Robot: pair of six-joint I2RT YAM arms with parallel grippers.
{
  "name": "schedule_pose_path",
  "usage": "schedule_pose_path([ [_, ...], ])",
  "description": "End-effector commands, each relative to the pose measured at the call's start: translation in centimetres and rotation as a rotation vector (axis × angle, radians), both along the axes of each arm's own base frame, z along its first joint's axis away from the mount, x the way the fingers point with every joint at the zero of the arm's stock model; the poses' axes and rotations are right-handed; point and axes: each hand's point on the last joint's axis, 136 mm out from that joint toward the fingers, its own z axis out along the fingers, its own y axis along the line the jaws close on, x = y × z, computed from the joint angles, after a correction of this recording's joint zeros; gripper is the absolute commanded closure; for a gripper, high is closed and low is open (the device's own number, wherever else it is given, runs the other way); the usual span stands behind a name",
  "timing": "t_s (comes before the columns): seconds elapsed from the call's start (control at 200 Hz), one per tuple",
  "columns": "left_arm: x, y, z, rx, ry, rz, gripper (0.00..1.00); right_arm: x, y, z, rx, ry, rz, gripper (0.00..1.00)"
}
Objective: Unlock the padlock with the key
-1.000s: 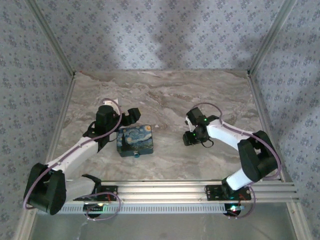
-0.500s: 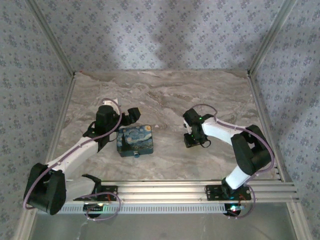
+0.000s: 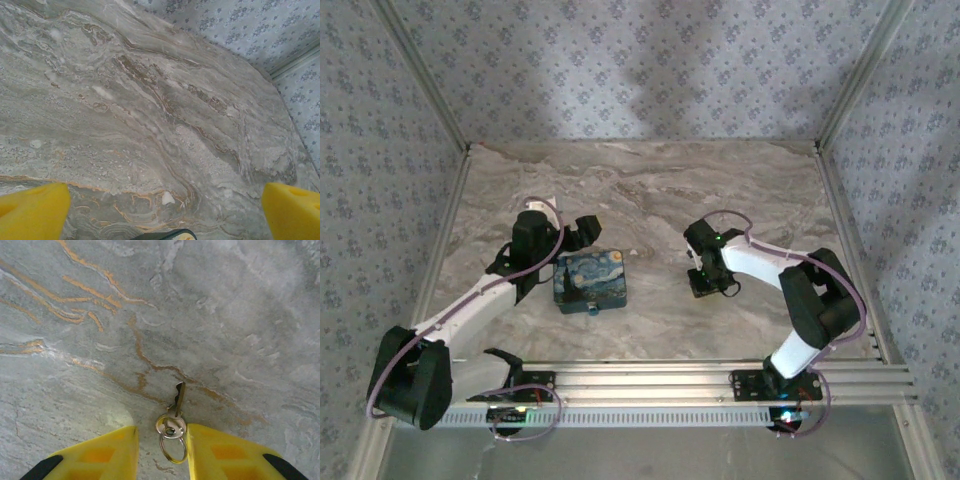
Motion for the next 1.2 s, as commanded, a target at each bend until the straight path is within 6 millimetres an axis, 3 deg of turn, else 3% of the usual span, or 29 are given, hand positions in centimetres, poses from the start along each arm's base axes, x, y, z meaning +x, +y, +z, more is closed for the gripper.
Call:
schedule_pose_path([
  [0.0,0.3,-0.2,2.6,-0.021,-0.056,0.002,0.02,-0.4,-0.3,-0.3,-0.027,0.020,-0.008,0.71],
  [0.485,0.2,-0.2,2.8,-0.021,-0.058,-0.001,0.02,-0.5,-0.3,-0.9,-0.020,0.031,-0.046,0.77],
  [1.194,0.3,-0.5,2.7,-0.039,-0.048,-0.009,0.02,-0.1,-1.0,-0.8,-0.013,-0.019,-0.126,1.00],
])
